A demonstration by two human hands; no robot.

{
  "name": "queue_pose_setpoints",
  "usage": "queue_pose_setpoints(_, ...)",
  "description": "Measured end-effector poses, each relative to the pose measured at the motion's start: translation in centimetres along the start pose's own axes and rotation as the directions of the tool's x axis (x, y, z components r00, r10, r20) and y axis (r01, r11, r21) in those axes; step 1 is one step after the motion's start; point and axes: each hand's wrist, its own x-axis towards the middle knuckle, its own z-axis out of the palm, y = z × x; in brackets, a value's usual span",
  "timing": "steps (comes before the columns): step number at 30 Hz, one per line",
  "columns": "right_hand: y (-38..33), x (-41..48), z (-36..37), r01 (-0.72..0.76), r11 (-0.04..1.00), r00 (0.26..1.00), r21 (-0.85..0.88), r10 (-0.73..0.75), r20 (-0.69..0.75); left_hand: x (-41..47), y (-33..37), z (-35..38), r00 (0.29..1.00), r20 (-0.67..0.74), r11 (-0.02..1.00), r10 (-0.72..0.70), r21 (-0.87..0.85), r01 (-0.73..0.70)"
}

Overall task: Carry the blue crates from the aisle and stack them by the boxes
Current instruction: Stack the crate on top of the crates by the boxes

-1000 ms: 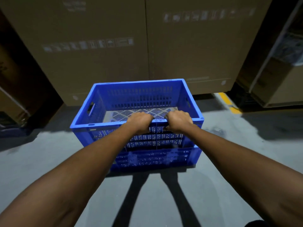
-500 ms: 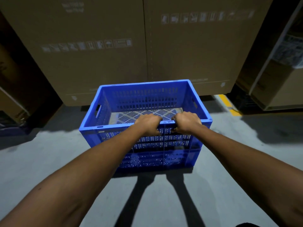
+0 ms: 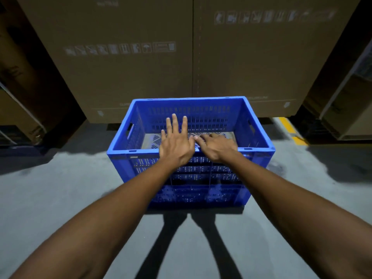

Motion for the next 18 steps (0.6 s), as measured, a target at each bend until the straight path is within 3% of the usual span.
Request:
queue_pose_setpoints(2,0.1,0.5,1.2,0.011,1.000,0.995,-0.017,-0.012,-0.094,-0.1,0.1,0.5,0.998,-0.061,1.000,-0.010,0.016,0.011)
queue_pose_setpoints(5,0.4,1.1,1.7,0.004,0.997,0.985,-0.076,-0.017,-0.174,0.7,0.0,0.9,1.000,0.002,1.000,-0.013,0.029,0.013)
queue_pose_setpoints(9,-0.2,0.7,1.3,-0.057,0.995,0.993,-0.080,0.048,-0.111,0.9,-0.3,0.7,0.991,0.135,1.000,0.011,0.018,-0.014)
queue_pose_setpoints(13,-2.3,-0.9,-1.0,-0.203,0.979,0.975,-0.028,0.205,0.085,0.5,0.0,-2.4,0.929,0.370,0.998,0.012,-0.057,0.010)
queue_pose_setpoints(18,-6.9,-4.5,-9.8,-0.177,0.981,0.984,0.076,0.175,0.026,-0.3,2.8,-13.7,0.942,0.332,0.972,0.048,-0.233,0.033)
